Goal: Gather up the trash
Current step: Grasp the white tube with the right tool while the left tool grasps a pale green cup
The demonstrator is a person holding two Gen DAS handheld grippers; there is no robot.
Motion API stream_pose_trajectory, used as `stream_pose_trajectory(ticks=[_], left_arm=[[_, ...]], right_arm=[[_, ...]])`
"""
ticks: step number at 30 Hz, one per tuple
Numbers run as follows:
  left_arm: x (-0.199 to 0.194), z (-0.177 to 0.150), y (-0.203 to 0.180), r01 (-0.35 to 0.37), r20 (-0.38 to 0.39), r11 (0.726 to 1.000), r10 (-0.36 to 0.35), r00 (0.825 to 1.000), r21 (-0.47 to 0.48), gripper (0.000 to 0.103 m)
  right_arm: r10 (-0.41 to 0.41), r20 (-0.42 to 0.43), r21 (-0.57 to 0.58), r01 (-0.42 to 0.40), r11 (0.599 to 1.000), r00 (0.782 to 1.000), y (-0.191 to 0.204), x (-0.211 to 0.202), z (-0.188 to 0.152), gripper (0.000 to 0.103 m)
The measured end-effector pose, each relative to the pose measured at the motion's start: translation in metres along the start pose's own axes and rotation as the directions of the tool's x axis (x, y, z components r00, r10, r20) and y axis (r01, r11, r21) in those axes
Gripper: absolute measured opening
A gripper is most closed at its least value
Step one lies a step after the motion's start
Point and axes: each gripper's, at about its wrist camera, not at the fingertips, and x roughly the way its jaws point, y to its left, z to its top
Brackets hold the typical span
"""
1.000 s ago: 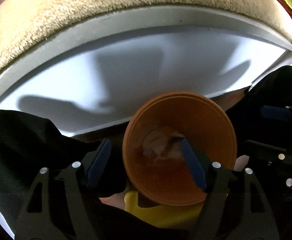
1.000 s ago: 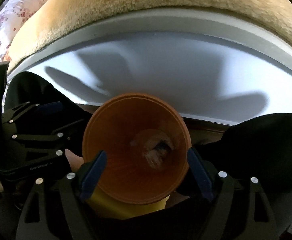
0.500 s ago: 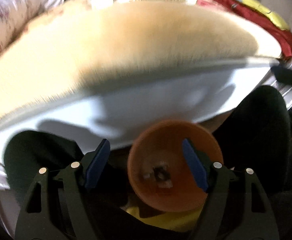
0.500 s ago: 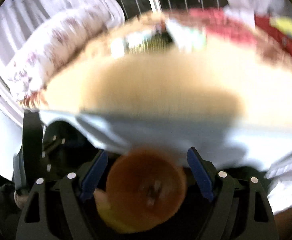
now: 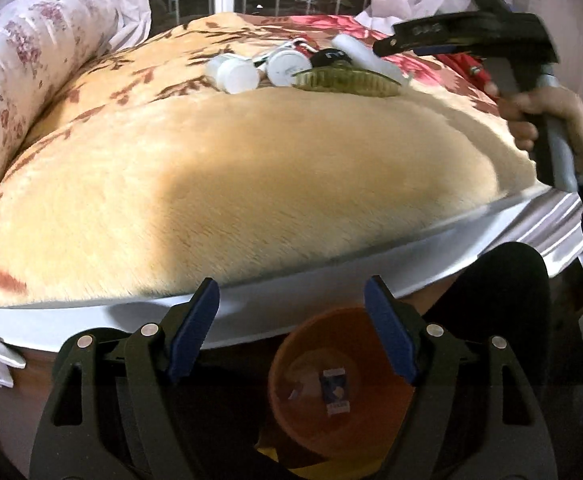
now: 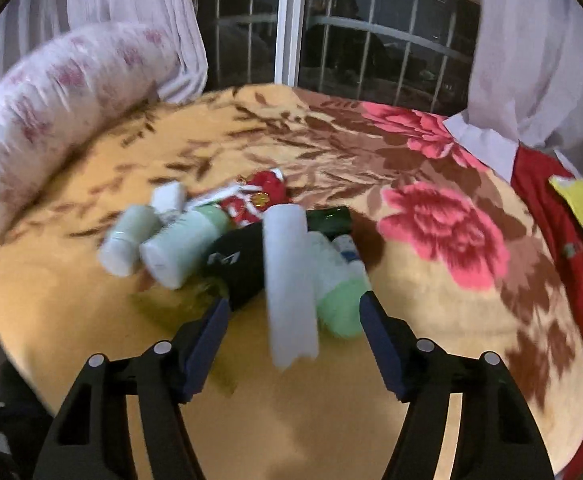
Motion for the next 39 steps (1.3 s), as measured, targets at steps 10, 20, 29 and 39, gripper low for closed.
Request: stream_pose_trajectory(ticks=[10, 20, 29, 39], left_arm=[[0.011, 0.005, 0.018, 0.029, -0.018, 0.998, -0.030, 0.999, -0.049, 0.074], [0.002, 0.034, 0.024, 0.058, 0.010, 0.995, -0.058, 0.998, -0.078, 0.074], [0.030, 0.123, 0.039, 0.012, 0.055, 0.985, -0.003, 0.999, -0.174, 0.074], [0.096, 0.196, 0.069, -0.134, -0.030, 0.953, 0.131, 0.991, -0.272, 0.074]], right_arm=[[-0.148, -0.040, -0.129, 0.142, 0.981, 0.988, 0.018, 0.048, 0.012, 0.042], [-0.013, 0.013, 0.100, 0.012, 0.995, 1.000, -0.024, 0.014, 0.000, 0.028], [0.139, 0.122, 0.291, -0.169, 0.942, 0.983, -0.042, -0.048, -0.049, 0.029], [0.186, 0.123, 0.337, -0.218, 0.916, 0.975, -0.041, -0.061, -0.106, 0.029]])
